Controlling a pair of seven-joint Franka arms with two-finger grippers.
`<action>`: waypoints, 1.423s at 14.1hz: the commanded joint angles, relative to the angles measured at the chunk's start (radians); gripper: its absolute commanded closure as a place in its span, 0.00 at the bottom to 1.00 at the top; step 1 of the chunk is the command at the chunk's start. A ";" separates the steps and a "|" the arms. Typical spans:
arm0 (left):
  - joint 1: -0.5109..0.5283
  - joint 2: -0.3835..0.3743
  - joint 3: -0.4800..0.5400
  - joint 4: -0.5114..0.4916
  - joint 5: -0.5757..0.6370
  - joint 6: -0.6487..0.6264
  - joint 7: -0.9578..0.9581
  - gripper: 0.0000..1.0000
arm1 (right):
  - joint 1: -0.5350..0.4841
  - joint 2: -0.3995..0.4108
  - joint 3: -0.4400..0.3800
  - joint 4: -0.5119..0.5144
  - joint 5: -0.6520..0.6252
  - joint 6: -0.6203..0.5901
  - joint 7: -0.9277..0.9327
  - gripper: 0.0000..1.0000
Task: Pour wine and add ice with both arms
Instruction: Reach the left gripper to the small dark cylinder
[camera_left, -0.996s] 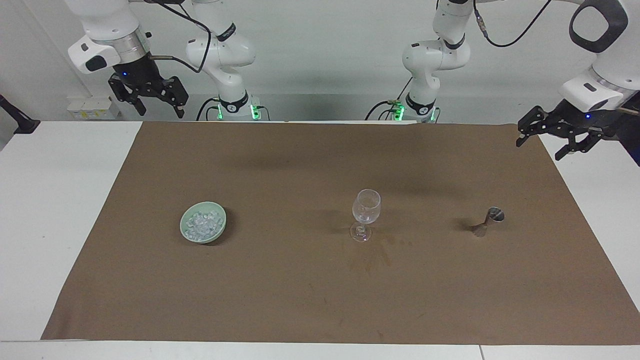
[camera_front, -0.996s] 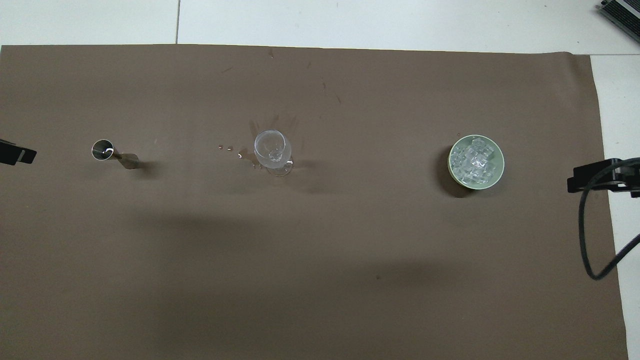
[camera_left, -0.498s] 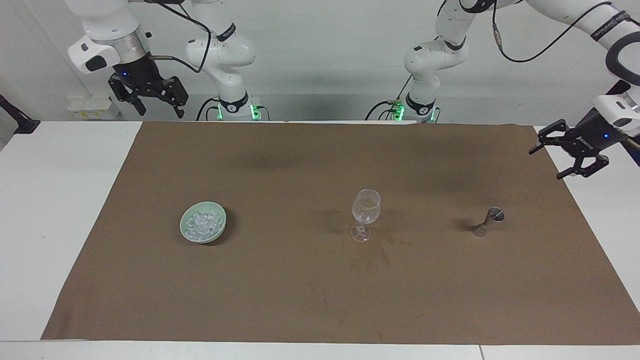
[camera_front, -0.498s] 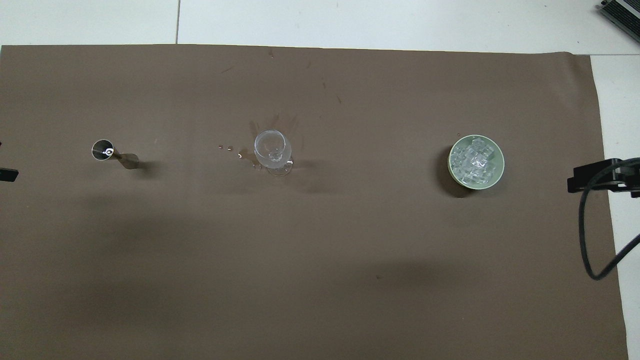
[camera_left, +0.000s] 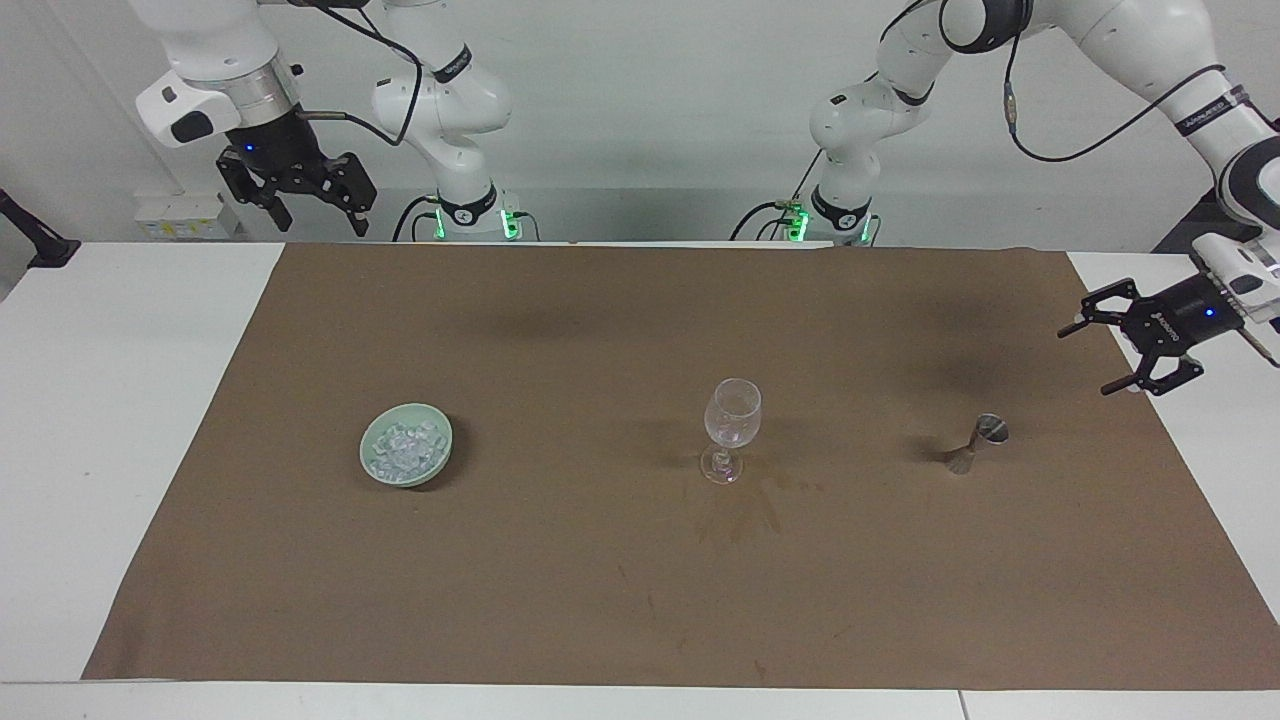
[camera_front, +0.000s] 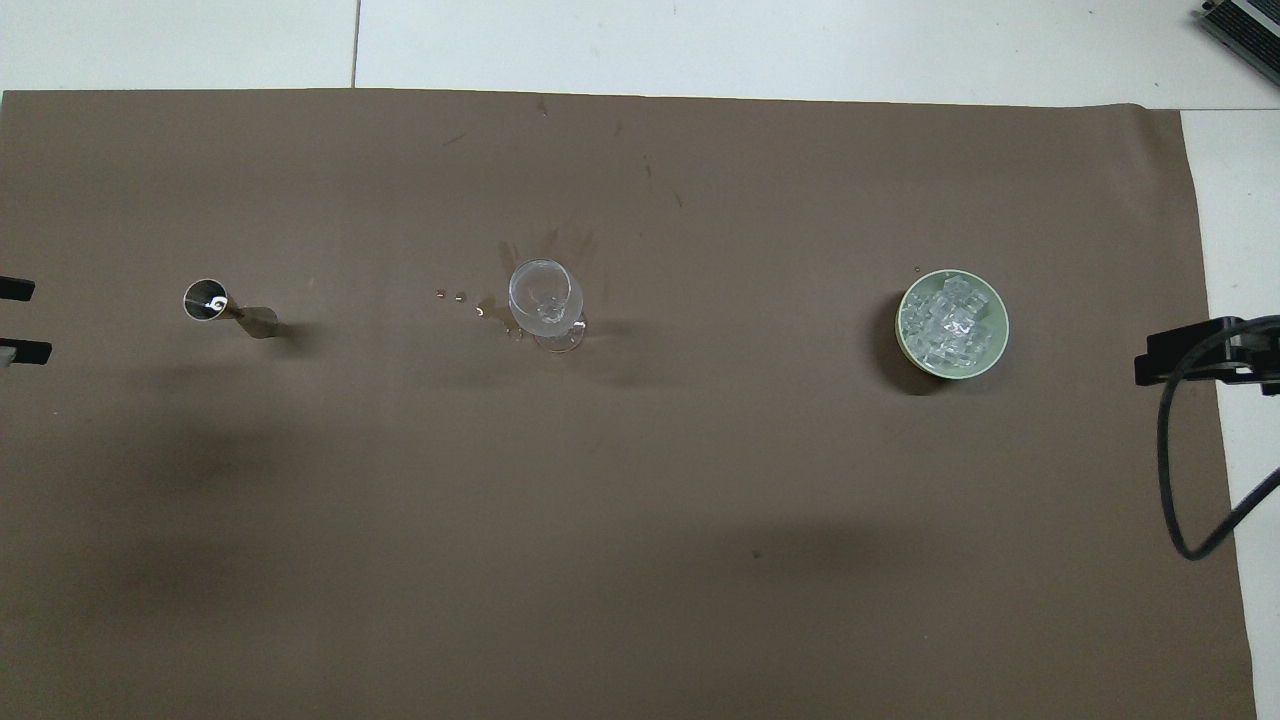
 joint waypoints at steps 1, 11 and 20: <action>0.037 0.089 -0.018 0.010 -0.114 -0.035 0.142 0.00 | -0.009 -0.015 -0.002 -0.013 0.026 0.000 -0.019 0.00; 0.139 0.281 -0.120 -0.004 -0.300 -0.151 0.468 0.00 | -0.009 -0.015 -0.002 -0.013 0.026 0.000 -0.019 0.00; 0.163 0.341 -0.163 -0.031 -0.412 -0.155 0.564 0.00 | -0.009 -0.015 -0.002 -0.013 0.026 0.000 -0.019 0.00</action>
